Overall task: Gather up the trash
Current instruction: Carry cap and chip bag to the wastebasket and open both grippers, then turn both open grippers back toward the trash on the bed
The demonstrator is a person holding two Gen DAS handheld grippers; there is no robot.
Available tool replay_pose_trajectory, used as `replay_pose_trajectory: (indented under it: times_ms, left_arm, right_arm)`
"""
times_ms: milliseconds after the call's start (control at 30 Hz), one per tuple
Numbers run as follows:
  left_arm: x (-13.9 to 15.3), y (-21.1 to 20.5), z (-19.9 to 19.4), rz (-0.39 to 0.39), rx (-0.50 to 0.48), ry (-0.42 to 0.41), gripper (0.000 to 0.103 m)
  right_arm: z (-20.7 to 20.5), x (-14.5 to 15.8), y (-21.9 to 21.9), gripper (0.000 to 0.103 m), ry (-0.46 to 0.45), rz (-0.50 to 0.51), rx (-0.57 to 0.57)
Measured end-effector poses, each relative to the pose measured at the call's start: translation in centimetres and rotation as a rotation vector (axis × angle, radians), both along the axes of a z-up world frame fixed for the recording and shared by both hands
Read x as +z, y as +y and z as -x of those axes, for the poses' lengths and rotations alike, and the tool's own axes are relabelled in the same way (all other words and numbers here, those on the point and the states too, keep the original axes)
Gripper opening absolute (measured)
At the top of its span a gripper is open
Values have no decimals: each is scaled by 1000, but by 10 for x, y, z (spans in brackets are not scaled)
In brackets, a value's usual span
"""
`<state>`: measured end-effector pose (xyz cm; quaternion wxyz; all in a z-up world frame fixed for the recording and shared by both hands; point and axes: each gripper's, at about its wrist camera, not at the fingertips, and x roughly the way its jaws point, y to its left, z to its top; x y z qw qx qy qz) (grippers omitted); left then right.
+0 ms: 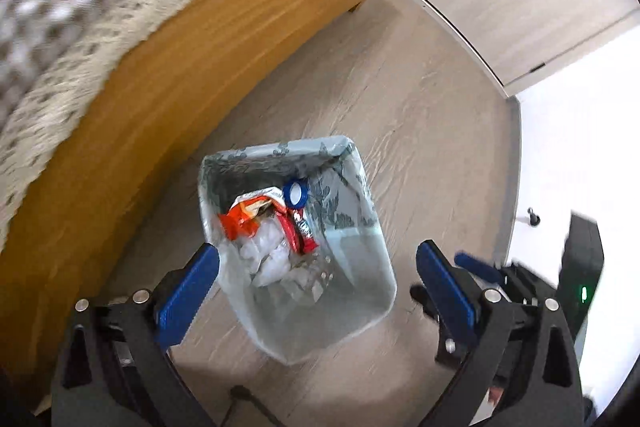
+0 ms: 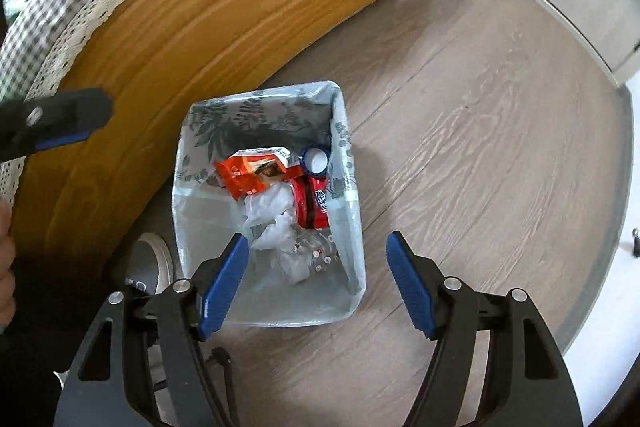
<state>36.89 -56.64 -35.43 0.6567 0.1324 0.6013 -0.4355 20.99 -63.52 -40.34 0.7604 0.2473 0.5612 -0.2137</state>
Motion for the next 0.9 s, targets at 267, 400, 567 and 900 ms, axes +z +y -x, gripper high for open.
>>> replay_pose_trajectory:
  times_ms: [267,400,567,900]
  left_arm:
    - [32,41,21,12,-3,-101,95]
    - [59,67,34,56,-1,-163,95]
    - [99,100,32,146,94,-205,95]
    - [200,209,-6,326,213,-358,95]
  right_arm:
    - [10,16,21,69,77,48,2]
    - [18,22,33,69,96,52,-19]
    - [13,46,50,69,97,105,-8]
    - [-46,138,89,69,-41,268,50]
